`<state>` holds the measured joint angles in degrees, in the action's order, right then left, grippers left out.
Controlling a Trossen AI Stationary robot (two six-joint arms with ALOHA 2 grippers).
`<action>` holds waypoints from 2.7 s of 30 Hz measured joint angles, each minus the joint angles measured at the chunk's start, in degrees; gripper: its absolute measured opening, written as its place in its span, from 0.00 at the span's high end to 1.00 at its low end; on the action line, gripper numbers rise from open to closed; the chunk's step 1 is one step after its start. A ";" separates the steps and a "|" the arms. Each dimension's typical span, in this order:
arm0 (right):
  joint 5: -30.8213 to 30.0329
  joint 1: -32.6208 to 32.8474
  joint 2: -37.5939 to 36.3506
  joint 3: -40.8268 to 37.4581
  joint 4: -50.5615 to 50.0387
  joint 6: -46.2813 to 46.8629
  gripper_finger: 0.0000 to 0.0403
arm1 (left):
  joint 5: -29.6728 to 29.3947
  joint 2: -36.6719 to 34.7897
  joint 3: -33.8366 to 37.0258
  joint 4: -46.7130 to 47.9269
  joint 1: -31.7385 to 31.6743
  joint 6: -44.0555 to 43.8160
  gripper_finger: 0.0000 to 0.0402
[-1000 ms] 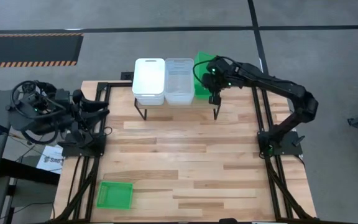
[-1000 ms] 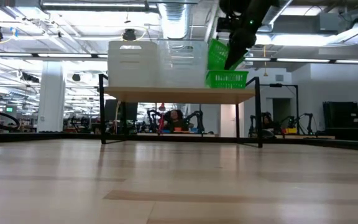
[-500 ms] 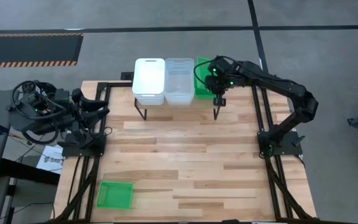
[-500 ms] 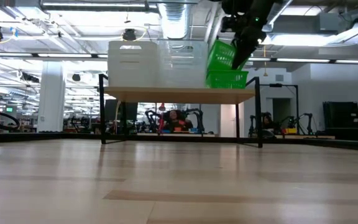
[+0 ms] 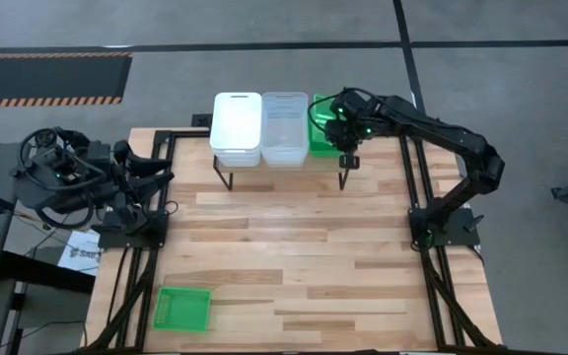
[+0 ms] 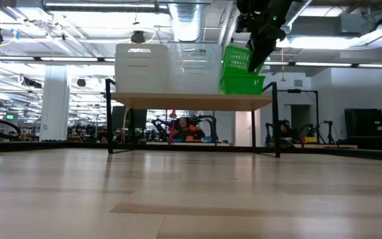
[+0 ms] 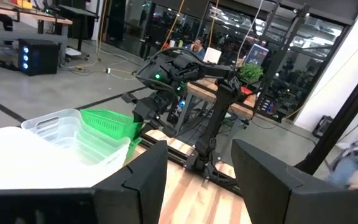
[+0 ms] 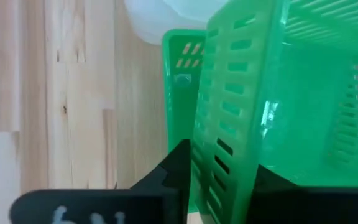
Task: Stack baskets on shelf by color
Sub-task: Stack the top green bin on the green bin on the shelf, then stack the green bin on the green bin
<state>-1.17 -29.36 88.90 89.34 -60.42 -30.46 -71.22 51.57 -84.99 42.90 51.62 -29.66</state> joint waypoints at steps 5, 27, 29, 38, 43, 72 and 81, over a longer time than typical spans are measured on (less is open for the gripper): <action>0.08 0.00 0.00 0.00 0.03 -0.26 0.73 | -0.24 0.00 0.00 0.63 0.00 -0.38 0.59; -0.25 1.73 -0.81 10.32 -6.40 6.02 0.46 | 11.72 1.02 0.00 6.09 -0.02 -15.29 0.59; -0.26 3.42 -0.92 14.52 -8.90 8.12 0.46 | 16.57 2.72 -0.06 10.33 -0.53 -22.37 0.58; -0.22 12.06 -1.05 27.00 -14.30 15.70 0.46 | 49.17 20.14 0.07 38.43 0.19 -48.07 0.58; -0.22 17.01 -1.03 27.91 -14.60 17.54 0.46 | 58.54 30.79 0.17 36.15 4.54 -45.54 0.59; -0.27 27.79 -0.81 27.85 -18.36 29.80 0.47 | 74.34 23.54 46.04 -5.39 -1.27 -36.96 0.61; -0.28 32.46 -0.87 27.85 -19.94 34.10 0.47 | 74.28 23.52 47.82 -7.86 -5.57 -36.96 0.96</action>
<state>-1.45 3.10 88.03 117.19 -80.36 3.64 3.07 75.09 -37.17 35.04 46.05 -66.62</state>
